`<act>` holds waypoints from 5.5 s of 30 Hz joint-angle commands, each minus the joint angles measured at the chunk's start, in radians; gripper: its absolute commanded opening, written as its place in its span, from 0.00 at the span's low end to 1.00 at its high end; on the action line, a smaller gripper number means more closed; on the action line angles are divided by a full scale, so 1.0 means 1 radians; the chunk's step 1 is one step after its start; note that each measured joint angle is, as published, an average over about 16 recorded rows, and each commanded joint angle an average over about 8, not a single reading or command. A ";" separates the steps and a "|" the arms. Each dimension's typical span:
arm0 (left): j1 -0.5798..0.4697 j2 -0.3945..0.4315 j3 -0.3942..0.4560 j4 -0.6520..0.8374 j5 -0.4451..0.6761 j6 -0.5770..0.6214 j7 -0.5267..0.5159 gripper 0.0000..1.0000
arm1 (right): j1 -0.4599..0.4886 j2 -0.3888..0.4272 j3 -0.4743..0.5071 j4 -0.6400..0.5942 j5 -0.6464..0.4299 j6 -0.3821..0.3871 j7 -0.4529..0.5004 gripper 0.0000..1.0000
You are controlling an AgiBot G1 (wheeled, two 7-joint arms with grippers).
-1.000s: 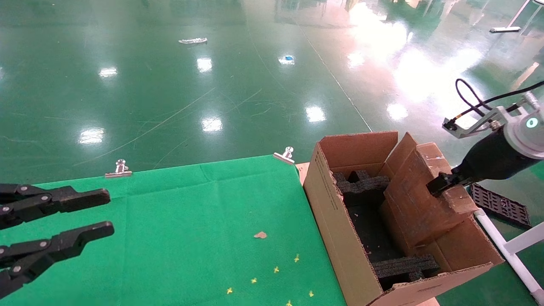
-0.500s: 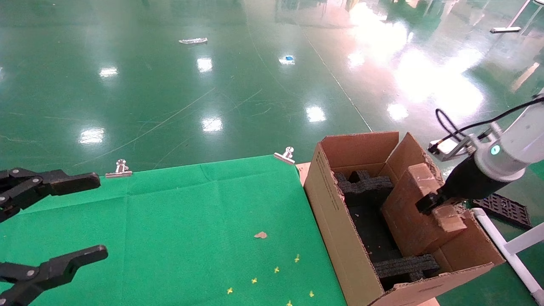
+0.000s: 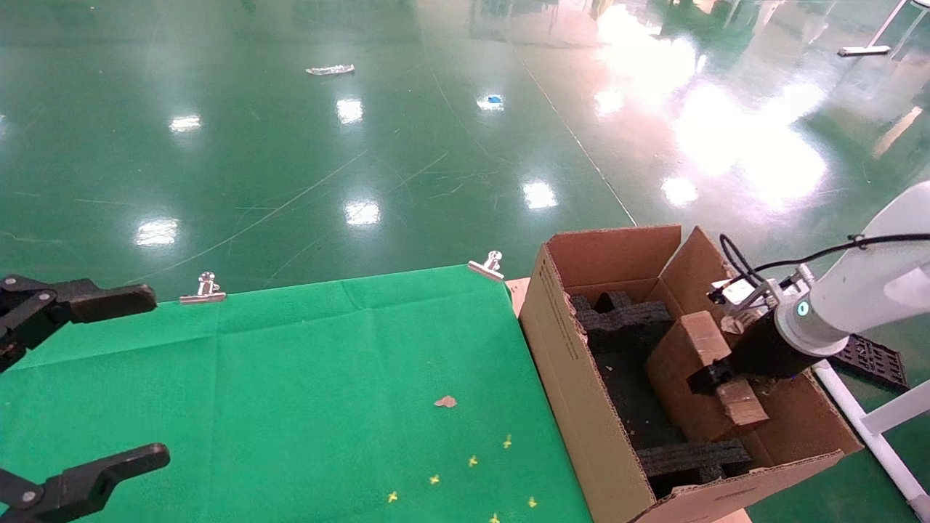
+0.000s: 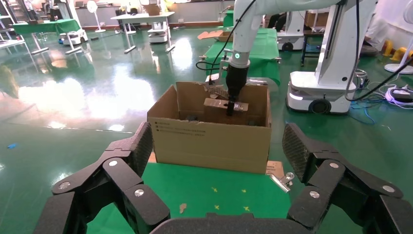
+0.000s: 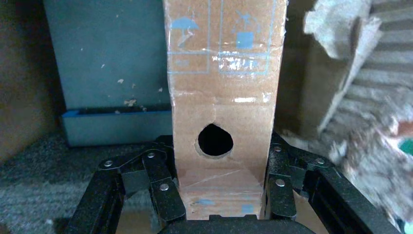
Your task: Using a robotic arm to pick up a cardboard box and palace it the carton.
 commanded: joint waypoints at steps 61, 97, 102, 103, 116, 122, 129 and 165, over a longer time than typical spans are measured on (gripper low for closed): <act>-0.001 -0.001 0.003 0.000 -0.002 -0.001 0.002 1.00 | 0.423 -0.014 0.059 -0.076 0.048 -0.080 -0.311 1.00; -0.001 -0.002 0.005 0.001 -0.004 -0.002 0.003 1.00 | 0.097 0.113 0.561 0.435 0.276 -0.194 -0.488 1.00; -0.001 -0.002 0.005 0.001 -0.004 -0.002 0.003 1.00 | -0.008 0.121 0.672 0.508 0.325 -0.217 -0.541 1.00; -0.001 -0.002 0.005 0.001 -0.004 -0.002 0.003 1.00 | -0.029 0.123 0.694 0.522 0.335 -0.221 -0.551 1.00; -0.002 -0.002 0.006 0.001 -0.005 -0.002 0.003 1.00 | -0.303 0.144 0.985 0.713 0.465 -0.281 -0.688 1.00; -0.002 -0.002 0.006 0.001 -0.005 -0.002 0.004 1.00 | -0.429 0.154 1.119 0.800 0.525 -0.309 -0.751 1.00; -0.002 -0.003 0.007 0.001 -0.005 -0.003 0.004 1.00 | -0.575 0.165 1.274 0.902 0.594 -0.340 -0.825 1.00; -0.002 -0.003 0.007 0.002 -0.006 -0.003 0.004 1.00 | -0.712 0.176 1.420 0.997 0.660 -0.370 -0.892 1.00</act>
